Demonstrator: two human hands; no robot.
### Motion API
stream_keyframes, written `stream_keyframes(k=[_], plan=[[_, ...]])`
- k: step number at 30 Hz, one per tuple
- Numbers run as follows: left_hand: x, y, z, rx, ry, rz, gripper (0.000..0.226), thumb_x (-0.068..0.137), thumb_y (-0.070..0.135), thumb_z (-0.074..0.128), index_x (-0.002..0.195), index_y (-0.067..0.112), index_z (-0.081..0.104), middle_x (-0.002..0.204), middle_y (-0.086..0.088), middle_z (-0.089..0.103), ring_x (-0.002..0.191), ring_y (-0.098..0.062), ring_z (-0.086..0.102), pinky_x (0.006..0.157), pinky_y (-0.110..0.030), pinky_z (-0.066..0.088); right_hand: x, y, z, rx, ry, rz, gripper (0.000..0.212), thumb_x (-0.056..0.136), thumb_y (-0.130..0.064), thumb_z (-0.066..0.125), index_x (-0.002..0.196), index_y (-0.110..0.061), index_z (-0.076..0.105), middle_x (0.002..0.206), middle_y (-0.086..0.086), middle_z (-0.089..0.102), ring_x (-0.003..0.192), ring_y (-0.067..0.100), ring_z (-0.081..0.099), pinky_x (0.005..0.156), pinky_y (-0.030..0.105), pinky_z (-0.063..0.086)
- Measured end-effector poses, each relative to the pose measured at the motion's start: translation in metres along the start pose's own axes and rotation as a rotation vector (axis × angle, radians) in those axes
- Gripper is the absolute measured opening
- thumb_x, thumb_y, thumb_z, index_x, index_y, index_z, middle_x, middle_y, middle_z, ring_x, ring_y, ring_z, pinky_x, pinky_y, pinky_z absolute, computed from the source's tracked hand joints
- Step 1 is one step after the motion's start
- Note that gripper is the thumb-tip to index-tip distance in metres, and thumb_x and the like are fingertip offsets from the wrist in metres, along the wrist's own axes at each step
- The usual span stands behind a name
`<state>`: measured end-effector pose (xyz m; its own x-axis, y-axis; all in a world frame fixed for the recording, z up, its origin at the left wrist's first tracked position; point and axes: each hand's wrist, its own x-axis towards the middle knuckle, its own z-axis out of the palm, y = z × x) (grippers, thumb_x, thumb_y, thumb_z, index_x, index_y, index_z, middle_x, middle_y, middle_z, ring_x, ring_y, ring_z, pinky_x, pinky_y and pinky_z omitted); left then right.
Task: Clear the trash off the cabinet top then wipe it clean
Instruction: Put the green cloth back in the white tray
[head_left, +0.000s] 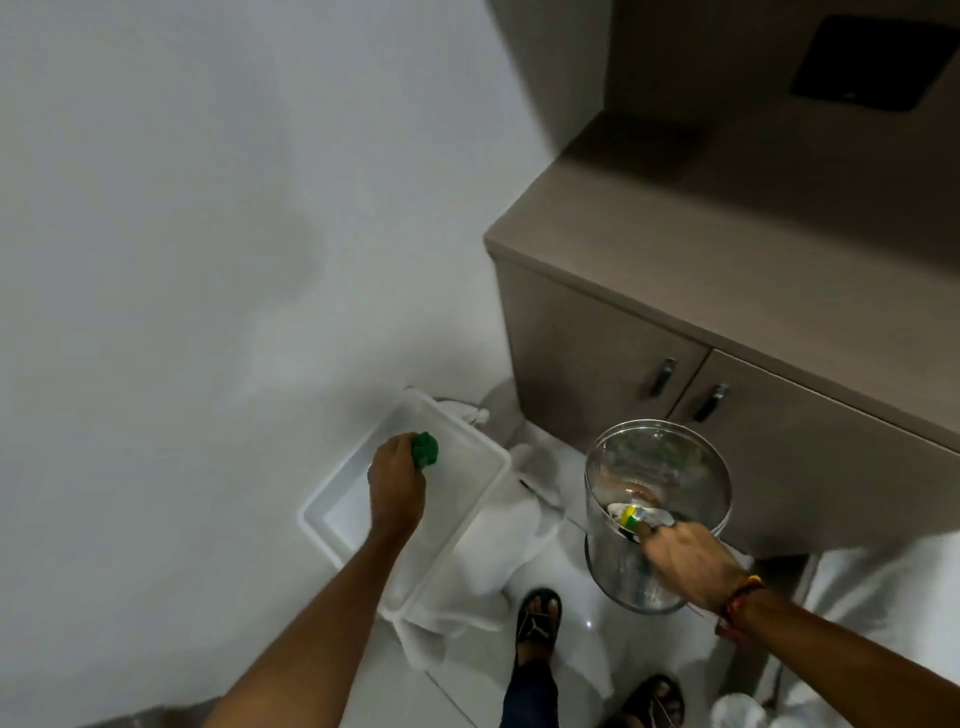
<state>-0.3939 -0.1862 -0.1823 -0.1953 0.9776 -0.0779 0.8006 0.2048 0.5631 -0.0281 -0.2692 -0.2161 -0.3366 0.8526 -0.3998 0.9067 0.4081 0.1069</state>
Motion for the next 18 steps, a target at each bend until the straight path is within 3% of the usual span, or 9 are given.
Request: stream_keyframes(k=[2, 4, 6, 8, 11, 13, 15, 17, 18], plan=[[-0.007, -0.012, 0.005, -0.001, -0.21, -0.133, 0.027, 0.099, 0.017, 0.056, 0.126, 0.018, 0.059, 0.133, -0.008, 0.06, 0.129, -0.034, 0.053, 0.108, -0.04, 0.044, 0.002, -0.006, -0.001, -0.006, -0.025, 0.031, 0.042, 0.062, -0.016, 0.085, 0.1, -0.009, 0.071, 0.069, 0.007, 0.073, 0.049, 0.019, 0.068, 0.044, 0.027, 0.052], [-0.004, -0.017, 0.008, 0.159, -0.429, -0.149, 0.055, 0.1, 0.033, 0.055, 0.149, 0.016, 0.037, 0.159, -0.01, 0.035, 0.148, -0.034, 0.029, 0.12, -0.049, 0.029, 0.003, -0.009, 0.003, -0.015, -0.07, -0.016, 0.035, 0.082, -0.02, 0.07, 0.115, -0.011, 0.061, 0.085, 0.006, 0.074, 0.067, 0.019, 0.072, 0.057, 0.029, 0.056], [0.002, -0.012, 0.009, 0.248, -0.433, -0.173, 0.062, 0.102, 0.043, 0.044, 0.153, 0.013, 0.027, 0.163, -0.011, 0.025, 0.151, -0.032, 0.022, 0.122, -0.058, 0.019, 0.002, -0.006, 0.009, -0.023, -0.069, -0.049, 0.028, 0.094, -0.02, 0.054, 0.122, -0.014, 0.053, 0.093, 0.004, 0.072, 0.078, 0.02, 0.072, 0.067, 0.03, 0.058], [0.004, 0.007, 0.01, 0.263, -0.291, -0.16, 0.062, 0.103, 0.045, 0.038, 0.153, 0.011, 0.026, 0.163, -0.012, 0.027, 0.151, -0.031, 0.023, 0.123, -0.058, 0.014, -0.001, -0.004, 0.011, -0.041, -0.034, -0.058, 0.026, 0.096, -0.018, 0.05, 0.121, -0.014, 0.053, 0.093, 0.003, 0.072, 0.08, 0.02, 0.072, 0.069, 0.031, 0.058], [-0.009, 0.057, 0.035, 0.182, -0.192, 0.202, 0.056, 0.1, 0.036, 0.047, 0.151, 0.015, 0.032, 0.158, -0.009, 0.037, 0.147, -0.026, 0.033, 0.121, -0.048, 0.03, -0.002, -0.005, 0.017, -0.049, -0.027, -0.047, 0.027, 0.097, -0.013, 0.045, 0.123, -0.012, 0.053, 0.097, 0.006, 0.073, 0.082, 0.023, 0.073, 0.071, 0.033, 0.056], [-0.031, 0.09, 0.075, 0.183, -0.384, 0.499, 0.059, 0.096, 0.024, 0.052, 0.151, 0.017, 0.033, 0.159, -0.006, 0.037, 0.148, -0.022, 0.031, 0.122, -0.046, 0.031, -0.004, -0.005, 0.02, -0.009, -0.005, -0.017, 0.029, 0.098, -0.015, 0.045, 0.126, -0.011, 0.052, 0.105, 0.009, 0.073, 0.086, 0.025, 0.073, 0.075, 0.034, 0.056], [-0.053, 0.113, 0.121, 0.275, -0.627, 0.731, 0.063, 0.091, 0.017, 0.054, 0.151, 0.017, 0.035, 0.161, -0.006, 0.035, 0.15, -0.023, 0.028, 0.124, -0.044, 0.025, -0.008, -0.002, 0.023, 0.005, 0.057, 0.021, 0.032, 0.094, -0.019, 0.057, 0.124, -0.01, 0.058, 0.105, 0.012, 0.073, 0.085, 0.026, 0.073, 0.073, 0.034, 0.056], [-0.065, 0.12, 0.164, 0.441, -0.702, 0.925, 0.055, 0.091, 0.012, 0.052, 0.145, 0.015, 0.046, 0.157, -0.008, 0.042, 0.15, -0.024, 0.032, 0.122, -0.048, 0.021, -0.008, 0.003, 0.031, 0.012, 0.133, 0.072, 0.04, 0.067, -0.023, 0.083, 0.102, -0.006, 0.072, 0.084, 0.013, 0.075, 0.067, 0.024, 0.073, 0.061, 0.028, 0.057], [-0.068, 0.122, 0.184, 0.529, -0.681, 1.006, 0.047, 0.091, 0.012, 0.052, 0.138, 0.016, 0.055, 0.149, -0.009, 0.052, 0.146, -0.026, 0.039, 0.122, -0.051, 0.023, -0.008, 0.006, 0.04, 0.021, 0.166, 0.073, 0.041, 0.059, -0.021, 0.086, 0.095, -0.005, 0.074, 0.079, 0.013, 0.074, 0.064, 0.024, 0.072, 0.06, 0.027, 0.057]])
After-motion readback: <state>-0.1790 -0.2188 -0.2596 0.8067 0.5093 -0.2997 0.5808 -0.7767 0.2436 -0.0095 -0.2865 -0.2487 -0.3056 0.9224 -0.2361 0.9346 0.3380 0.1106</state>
